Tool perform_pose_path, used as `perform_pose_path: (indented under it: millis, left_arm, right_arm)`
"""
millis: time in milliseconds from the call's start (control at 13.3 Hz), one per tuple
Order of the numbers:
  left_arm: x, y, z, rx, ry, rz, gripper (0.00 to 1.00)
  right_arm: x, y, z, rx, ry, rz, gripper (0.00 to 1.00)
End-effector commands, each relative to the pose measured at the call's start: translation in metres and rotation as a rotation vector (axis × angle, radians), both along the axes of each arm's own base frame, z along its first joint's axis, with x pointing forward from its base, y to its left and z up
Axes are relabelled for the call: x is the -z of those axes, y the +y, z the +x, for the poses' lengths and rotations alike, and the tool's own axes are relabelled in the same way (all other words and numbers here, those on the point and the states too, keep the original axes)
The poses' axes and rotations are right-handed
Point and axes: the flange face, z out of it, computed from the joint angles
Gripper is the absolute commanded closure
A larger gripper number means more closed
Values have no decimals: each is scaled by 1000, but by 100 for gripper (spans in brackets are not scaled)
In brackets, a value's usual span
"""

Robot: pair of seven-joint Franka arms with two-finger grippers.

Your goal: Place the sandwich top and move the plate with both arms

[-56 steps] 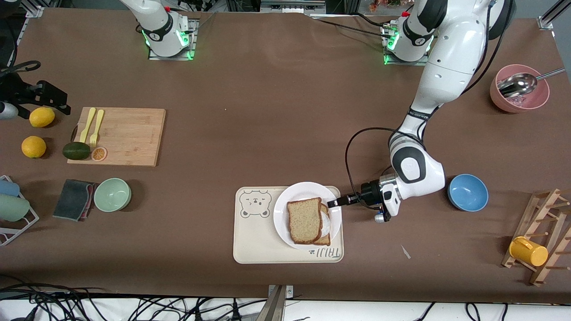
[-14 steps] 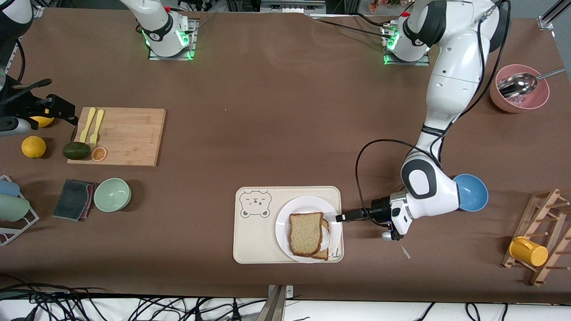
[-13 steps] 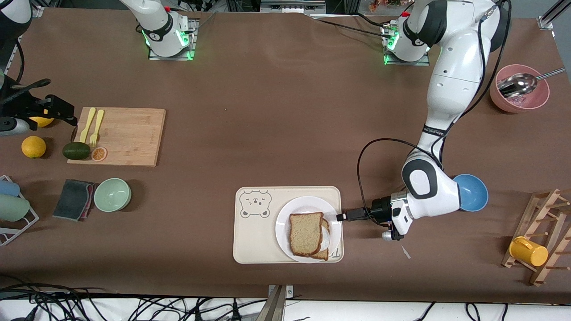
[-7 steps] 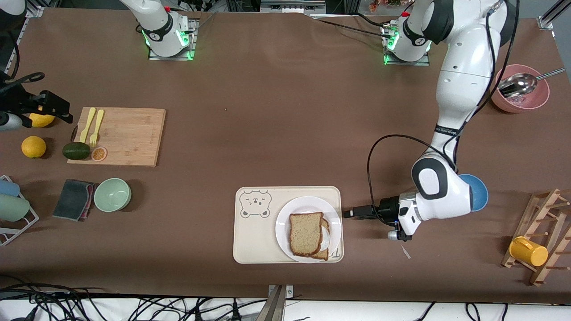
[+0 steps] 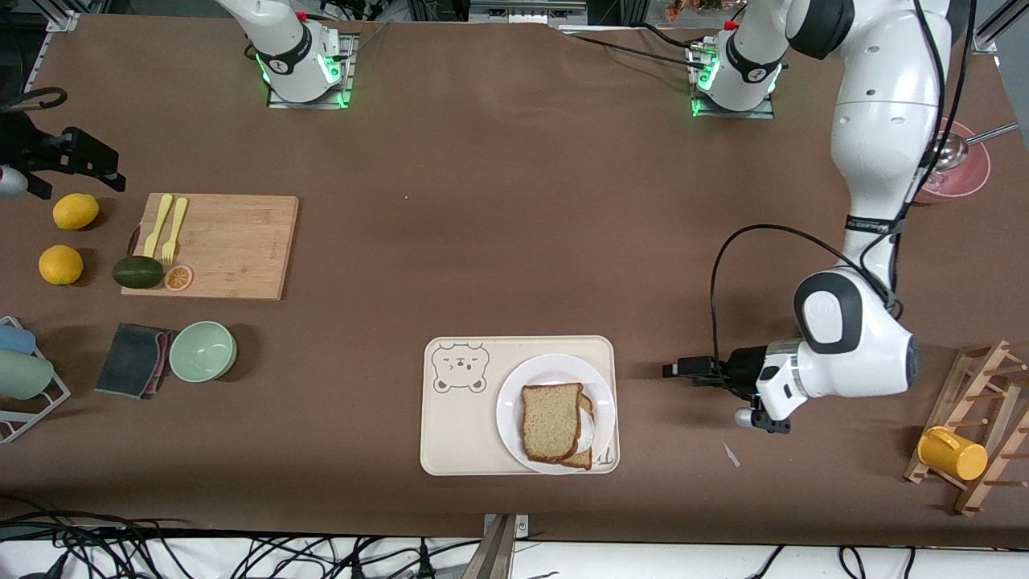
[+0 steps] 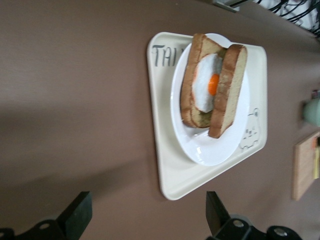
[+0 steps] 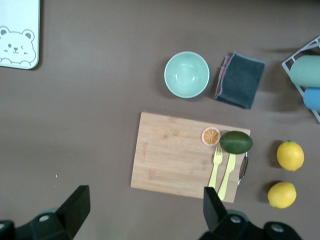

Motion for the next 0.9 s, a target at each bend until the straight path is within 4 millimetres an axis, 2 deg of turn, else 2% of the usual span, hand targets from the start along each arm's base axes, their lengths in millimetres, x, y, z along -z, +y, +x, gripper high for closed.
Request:
perform_pose_path:
  millis: [0,226,451,677,827]
  left_arm:
    - [-41,15,-13,39,-12,116,0]
    - [-77,50,-20,66,-54,232,0]
    - [-108,65,-32,118,-89,357,0]
    - [-142,93,-42,110,-98,398,0]
    - [-175,103,-51,90,-98,435,0]
  right_arm:
    - [-1,-4,-10,18,6,18,0]
    - [-2,-4,-10,17,6,18,0]
    - [-2,-4,-10,17,8,18,0]
    - [-2,-4,-11,16,11,17,0]
    - [-1,-4,-11,16,12,17,0]
